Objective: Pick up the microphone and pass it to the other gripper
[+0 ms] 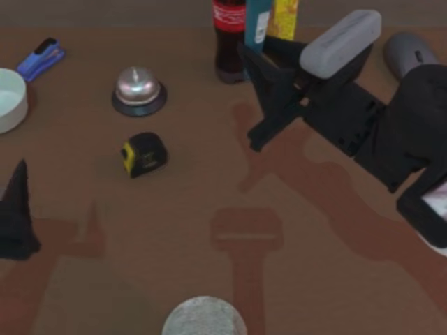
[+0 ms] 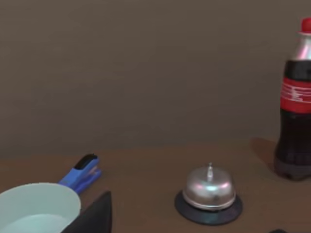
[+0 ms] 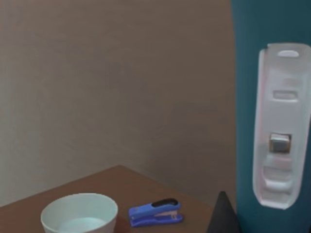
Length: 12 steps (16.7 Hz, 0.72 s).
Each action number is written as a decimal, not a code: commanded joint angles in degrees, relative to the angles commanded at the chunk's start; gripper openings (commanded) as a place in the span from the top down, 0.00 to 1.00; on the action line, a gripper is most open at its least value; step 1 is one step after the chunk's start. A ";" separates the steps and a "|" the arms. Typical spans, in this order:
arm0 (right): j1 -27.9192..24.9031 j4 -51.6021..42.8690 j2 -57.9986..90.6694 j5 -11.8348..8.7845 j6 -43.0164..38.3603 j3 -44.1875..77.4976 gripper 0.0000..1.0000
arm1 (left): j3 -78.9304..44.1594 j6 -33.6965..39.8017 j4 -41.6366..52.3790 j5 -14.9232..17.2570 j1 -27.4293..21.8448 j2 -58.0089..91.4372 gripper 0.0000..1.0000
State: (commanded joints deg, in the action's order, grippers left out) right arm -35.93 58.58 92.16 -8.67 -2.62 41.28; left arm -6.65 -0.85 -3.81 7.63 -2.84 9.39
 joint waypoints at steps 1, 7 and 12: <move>0.00 0.00 0.00 0.00 0.00 0.00 1.00 | -2.26 -0.32 -1.29 2.49 -0.81 3.58 0.00; 0.00 0.00 0.00 0.00 0.00 0.00 1.00 | -18.89 -2.88 -10.81 20.00 -6.27 31.11 0.00; 0.00 0.00 0.00 0.00 0.00 0.00 1.00 | -31.61 -4.91 -18.14 33.55 -10.57 52.92 0.00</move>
State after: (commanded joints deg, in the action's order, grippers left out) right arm -35.93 58.58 92.16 -8.67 -2.62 41.28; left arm -38.26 -5.76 -21.95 41.18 -13.42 62.31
